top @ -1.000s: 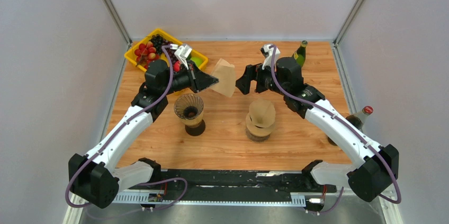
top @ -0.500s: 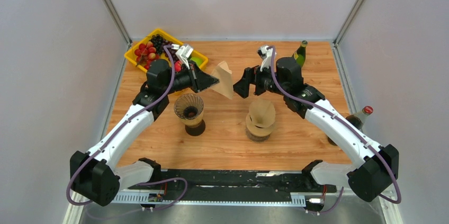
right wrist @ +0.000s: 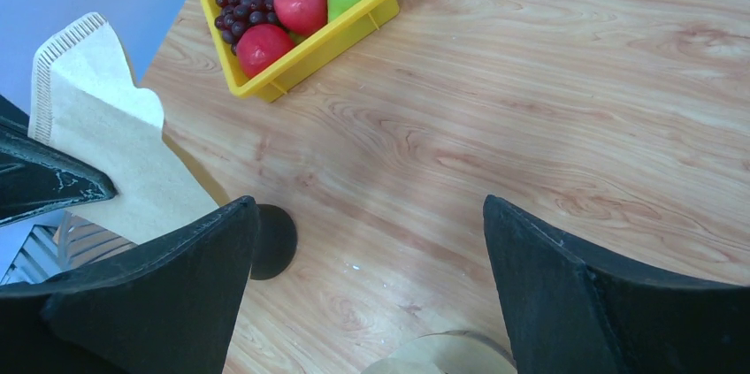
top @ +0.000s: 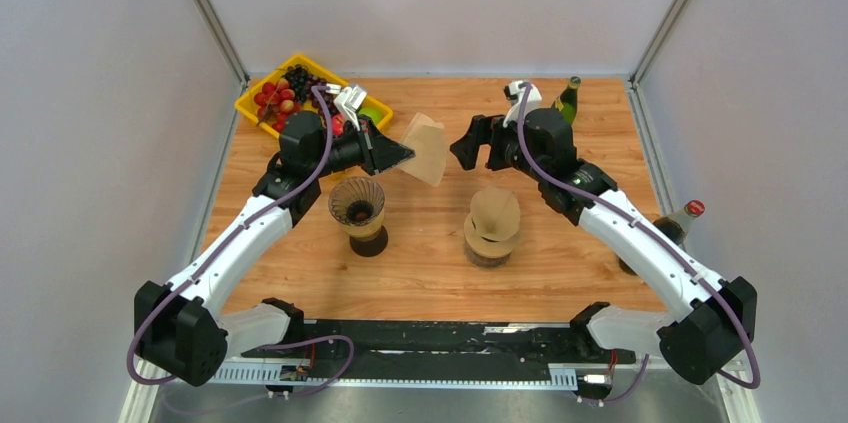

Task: Place the coffee filter in the dripper

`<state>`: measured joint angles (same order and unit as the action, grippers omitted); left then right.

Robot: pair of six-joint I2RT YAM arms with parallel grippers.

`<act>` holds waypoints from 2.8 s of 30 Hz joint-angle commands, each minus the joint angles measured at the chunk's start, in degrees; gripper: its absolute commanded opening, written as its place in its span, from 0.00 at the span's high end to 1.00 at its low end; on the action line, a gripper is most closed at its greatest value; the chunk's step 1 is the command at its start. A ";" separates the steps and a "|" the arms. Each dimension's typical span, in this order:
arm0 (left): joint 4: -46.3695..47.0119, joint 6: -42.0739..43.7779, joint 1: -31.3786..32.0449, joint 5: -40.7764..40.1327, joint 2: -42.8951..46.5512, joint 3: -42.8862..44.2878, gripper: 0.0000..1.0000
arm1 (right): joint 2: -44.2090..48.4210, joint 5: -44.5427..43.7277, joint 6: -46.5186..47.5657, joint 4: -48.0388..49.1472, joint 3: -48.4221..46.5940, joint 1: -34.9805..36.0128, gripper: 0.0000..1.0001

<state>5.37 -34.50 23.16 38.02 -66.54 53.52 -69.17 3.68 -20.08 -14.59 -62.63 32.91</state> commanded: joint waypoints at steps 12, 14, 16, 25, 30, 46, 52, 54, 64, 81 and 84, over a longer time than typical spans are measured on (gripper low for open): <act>0.80 0.03 -0.06 -0.39 0.86 0.97 1.00 | -0.79 3.98 -0.93 -0.36 -1.42 0.07 0.00; 0.94 0.02 -0.04 -0.35 0.73 0.98 1.00 | -0.92 4.94 -0.85 -0.35 -1.59 0.09 0.00; 1.03 -0.10 -0.04 -0.25 0.64 1.05 1.00 | -1.20 5.56 -0.69 -0.31 -1.85 0.08 0.00; 1.04 0.01 -0.06 -0.14 0.30 1.16 1.00 | -1.89 8.98 -0.81 -0.14 -2.58 0.07 0.00; 1.12 -0.10 -0.05 -0.10 -0.19 1.45 1.00 | -1.98 12.54 -0.38 0.56 -2.63 0.10 0.00; 8.81 -2.11 -0.05 12.25 -1.23 0.20 1.00 | -1.52 20.23 2.82 6.74 -0.91 0.14 0.05; 10.81 -2.98 -0.04 15.17 -2.02 0.02 1.00 | 0.50 28.42 4.23 11.45 1.64 0.14 0.09; 11.52 -3.29 -0.04 15.84 -2.15 -0.10 1.00 | 1.13 29.72 4.20 12.98 2.11 0.14 0.09; 13.05 -3.95 -0.04 17.49 -3.55 -0.17 1.00 | 2.02 30.58 -0.28 20.08 3.41 0.14 0.14; 15.47 -6.70 -0.05 14.67 -3.35 -1.26 1.00 | 0.53 33.60 -8.12 21.88 4.52 0.14 0.41; 15.19 -6.53 -0.05 13.77 -2.77 -1.39 1.00 | 1.27 32.76 -8.79 21.88 5.45 0.14 0.45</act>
<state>18.00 -40.69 23.16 53.01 -70.35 52.34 -69.10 35.44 -26.48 4.32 -58.59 32.91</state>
